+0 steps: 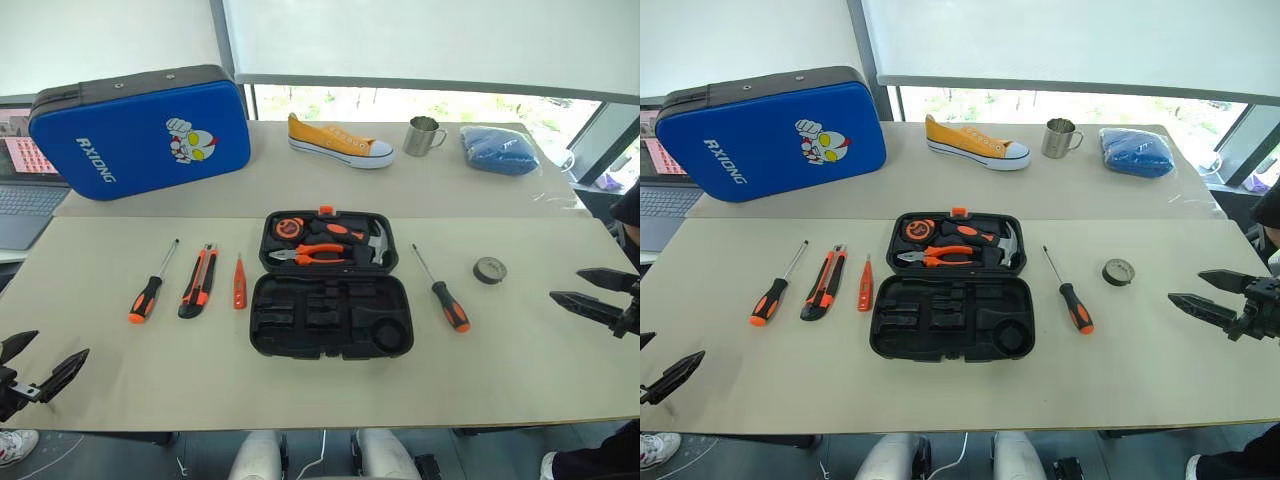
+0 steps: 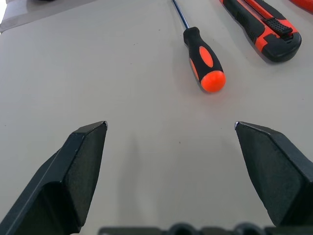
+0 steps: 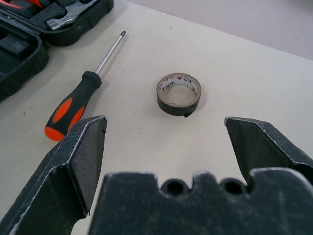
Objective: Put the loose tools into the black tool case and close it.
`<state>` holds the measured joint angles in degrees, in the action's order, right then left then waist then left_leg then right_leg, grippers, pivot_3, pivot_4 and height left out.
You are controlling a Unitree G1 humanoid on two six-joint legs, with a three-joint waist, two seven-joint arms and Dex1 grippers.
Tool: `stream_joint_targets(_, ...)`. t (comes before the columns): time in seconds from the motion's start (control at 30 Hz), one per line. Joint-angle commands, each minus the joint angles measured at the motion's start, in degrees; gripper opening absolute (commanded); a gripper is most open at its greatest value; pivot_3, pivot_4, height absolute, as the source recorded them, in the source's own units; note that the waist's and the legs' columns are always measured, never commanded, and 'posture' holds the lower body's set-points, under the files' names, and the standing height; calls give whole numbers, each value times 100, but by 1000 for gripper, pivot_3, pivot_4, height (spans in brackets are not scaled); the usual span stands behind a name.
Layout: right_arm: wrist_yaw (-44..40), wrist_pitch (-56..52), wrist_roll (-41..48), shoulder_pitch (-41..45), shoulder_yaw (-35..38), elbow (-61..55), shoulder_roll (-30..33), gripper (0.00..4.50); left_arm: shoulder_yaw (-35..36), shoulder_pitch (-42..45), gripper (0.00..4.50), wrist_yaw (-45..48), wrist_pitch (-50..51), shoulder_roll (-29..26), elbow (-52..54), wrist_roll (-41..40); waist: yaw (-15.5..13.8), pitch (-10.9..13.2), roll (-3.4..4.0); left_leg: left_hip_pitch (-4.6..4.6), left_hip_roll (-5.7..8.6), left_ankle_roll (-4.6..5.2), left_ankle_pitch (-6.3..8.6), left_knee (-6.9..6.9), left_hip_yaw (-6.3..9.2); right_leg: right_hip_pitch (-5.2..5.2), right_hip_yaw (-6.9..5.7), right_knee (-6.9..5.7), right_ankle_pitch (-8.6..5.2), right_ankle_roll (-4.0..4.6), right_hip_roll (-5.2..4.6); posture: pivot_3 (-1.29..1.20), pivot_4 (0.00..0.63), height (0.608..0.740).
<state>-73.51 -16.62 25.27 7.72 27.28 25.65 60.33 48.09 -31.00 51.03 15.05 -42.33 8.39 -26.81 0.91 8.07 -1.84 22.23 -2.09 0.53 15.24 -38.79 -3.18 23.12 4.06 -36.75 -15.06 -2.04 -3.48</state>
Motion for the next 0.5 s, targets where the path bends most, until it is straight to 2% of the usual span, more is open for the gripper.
stream_joint_targets(0.03,29,283,-58,-32,89,14,48,4466,56,31,4500,-57,-72,-136,66,137,-2,0,0,0,0,0,0,0,0,0,0,0,0,0,0,0,150,740)
stream_joint_targets(0.27,308,780,-322,-58,44,127,-46,4466,-48,150,4500,-276,197,-173,148,258,-5,0,0,0,1,0,0,0,-3,-1,0,0,0,0,0,0,150,740)
stream_joint_targets(0.4,529,64,217,3,92,-1339,-174,4466,34,716,4500,-873,2200,-520,882,-716,10,1,2,0,-4,0,0,0,1,1,1,-7,0,0,2,0,150,740)
stream_joint_targets(0.5,596,-547,677,-22,41,-2484,-217,4466,-171,1015,4500,-1088,2954,-859,1139,-781,8,3,5,0,-20,0,0,-5,27,4,2,-23,0,0,4,0,150,740)
